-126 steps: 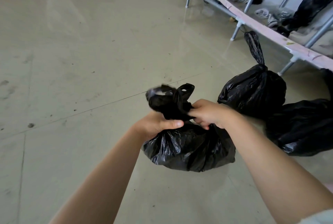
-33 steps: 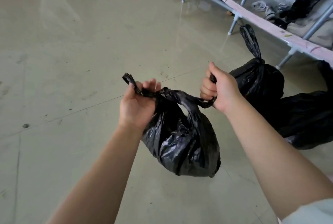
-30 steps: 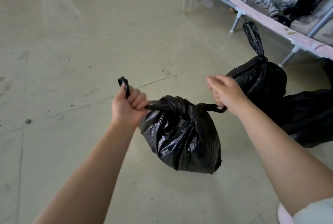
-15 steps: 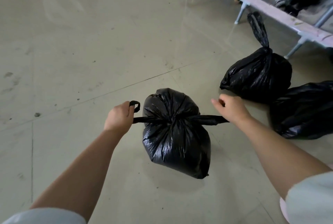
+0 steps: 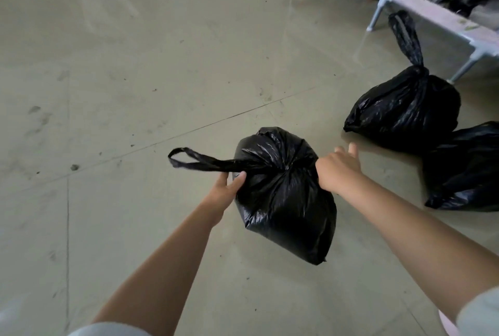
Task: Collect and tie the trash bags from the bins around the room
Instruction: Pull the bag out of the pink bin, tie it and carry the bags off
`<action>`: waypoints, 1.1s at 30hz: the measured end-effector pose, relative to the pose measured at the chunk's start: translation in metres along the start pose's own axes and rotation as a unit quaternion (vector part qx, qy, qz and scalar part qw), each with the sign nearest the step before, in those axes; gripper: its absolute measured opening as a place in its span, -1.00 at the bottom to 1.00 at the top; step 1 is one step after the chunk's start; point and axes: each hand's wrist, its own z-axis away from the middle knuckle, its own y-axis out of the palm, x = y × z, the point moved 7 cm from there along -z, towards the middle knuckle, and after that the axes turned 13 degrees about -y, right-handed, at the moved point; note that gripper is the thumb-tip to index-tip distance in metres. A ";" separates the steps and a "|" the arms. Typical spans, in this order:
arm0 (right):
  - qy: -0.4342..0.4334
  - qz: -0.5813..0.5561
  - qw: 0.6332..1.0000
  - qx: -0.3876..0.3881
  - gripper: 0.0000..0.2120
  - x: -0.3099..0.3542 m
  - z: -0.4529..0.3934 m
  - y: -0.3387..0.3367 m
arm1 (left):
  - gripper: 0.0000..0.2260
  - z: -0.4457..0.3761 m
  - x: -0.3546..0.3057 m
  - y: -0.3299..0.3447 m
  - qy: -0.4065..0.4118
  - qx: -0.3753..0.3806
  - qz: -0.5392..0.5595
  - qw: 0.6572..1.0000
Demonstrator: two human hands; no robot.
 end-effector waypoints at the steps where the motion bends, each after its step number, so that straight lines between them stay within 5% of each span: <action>1: -0.008 -0.019 1.000 0.010 -0.77 0.000 -0.002 0.004 | -0.62 0.000 -0.007 0.003 0.025 -0.002 0.004 1.000; 5: -0.057 -0.172 0.983 0.031 -0.82 0.000 -0.002 0.019 | -0.82 0.003 -0.032 0.013 0.045 -0.025 0.015 0.999; 9: -0.075 -0.335 0.939 -0.010 -0.91 -0.003 0.001 0.017 | -0.79 0.014 -0.061 0.020 0.130 -0.101 -0.096 0.982; 15: -0.100 -0.421 0.896 -0.102 -0.66 -0.004 -0.002 -0.002 | -0.69 0.055 -0.095 0.058 0.272 -0.002 -0.142 0.952; 20: -0.145 -0.505 0.847 -0.080 -0.69 0.010 -0.001 0.001 | -0.80 0.043 -0.082 0.067 0.185 0.029 -0.220 0.957; 25: -0.172 -0.360 0.914 0.072 -0.88 0.021 0.009 0.002 | -0.88 0.017 -0.052 0.055 0.095 -0.017 -0.418 0.903; 27: -0.194 -0.340 0.913 0.116 -0.96 0.025 0.014 -0.006 | -0.84 0.015 -0.042 0.054 0.050 0.002 -0.491 0.870; 30: -0.178 -0.428 0.882 0.089 -0.89 0.018 0.016 -0.019 | -0.61 0.016 -0.036 0.056 -0.015 0.058 -0.485 0.872; 33: -0.117 -0.595 0.795 0.017 -0.78 -0.002 0.016 -0.029 | -0.45 0.015 -0.038 0.059 0.008 0.045 -0.551 0.833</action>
